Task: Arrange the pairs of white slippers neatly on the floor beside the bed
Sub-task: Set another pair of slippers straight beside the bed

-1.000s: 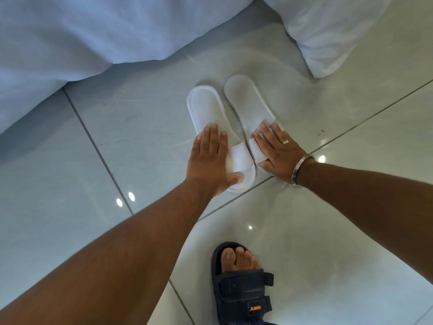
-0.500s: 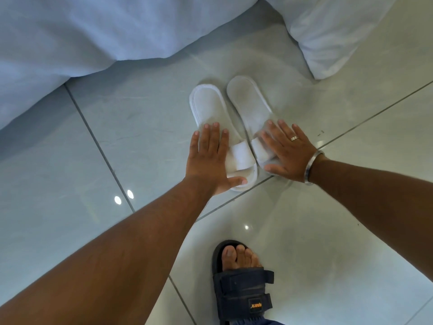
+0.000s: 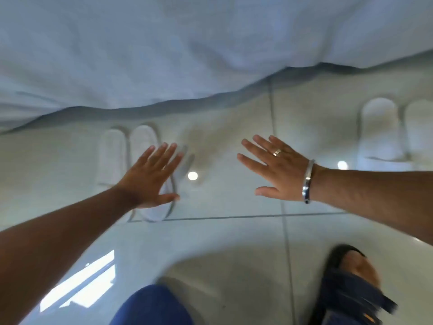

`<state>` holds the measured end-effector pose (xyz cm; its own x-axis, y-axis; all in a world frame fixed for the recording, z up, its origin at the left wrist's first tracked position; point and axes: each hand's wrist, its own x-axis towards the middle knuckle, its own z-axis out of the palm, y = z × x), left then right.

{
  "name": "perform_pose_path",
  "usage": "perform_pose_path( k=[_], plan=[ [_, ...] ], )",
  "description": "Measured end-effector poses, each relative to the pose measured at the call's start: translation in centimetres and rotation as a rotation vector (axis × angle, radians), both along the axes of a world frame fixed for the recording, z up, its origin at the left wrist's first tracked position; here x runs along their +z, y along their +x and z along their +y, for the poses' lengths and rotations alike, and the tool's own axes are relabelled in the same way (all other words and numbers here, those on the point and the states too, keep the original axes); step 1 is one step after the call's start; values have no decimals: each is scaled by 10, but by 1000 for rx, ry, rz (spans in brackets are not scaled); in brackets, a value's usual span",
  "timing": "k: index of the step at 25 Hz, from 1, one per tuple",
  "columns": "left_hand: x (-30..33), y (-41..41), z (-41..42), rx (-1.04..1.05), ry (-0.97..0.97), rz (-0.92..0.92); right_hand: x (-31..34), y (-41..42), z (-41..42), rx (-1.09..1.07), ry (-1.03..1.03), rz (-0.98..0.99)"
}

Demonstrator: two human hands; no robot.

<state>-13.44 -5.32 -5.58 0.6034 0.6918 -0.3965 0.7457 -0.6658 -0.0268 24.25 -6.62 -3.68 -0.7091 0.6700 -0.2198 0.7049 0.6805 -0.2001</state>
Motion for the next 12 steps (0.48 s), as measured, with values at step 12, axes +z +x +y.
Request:
perform_pose_path(
  k=[12],
  plan=[
    [-18, -210, -54, 255, -108, 67, -43, -279, -10, -48, -234, -188]
  ],
)
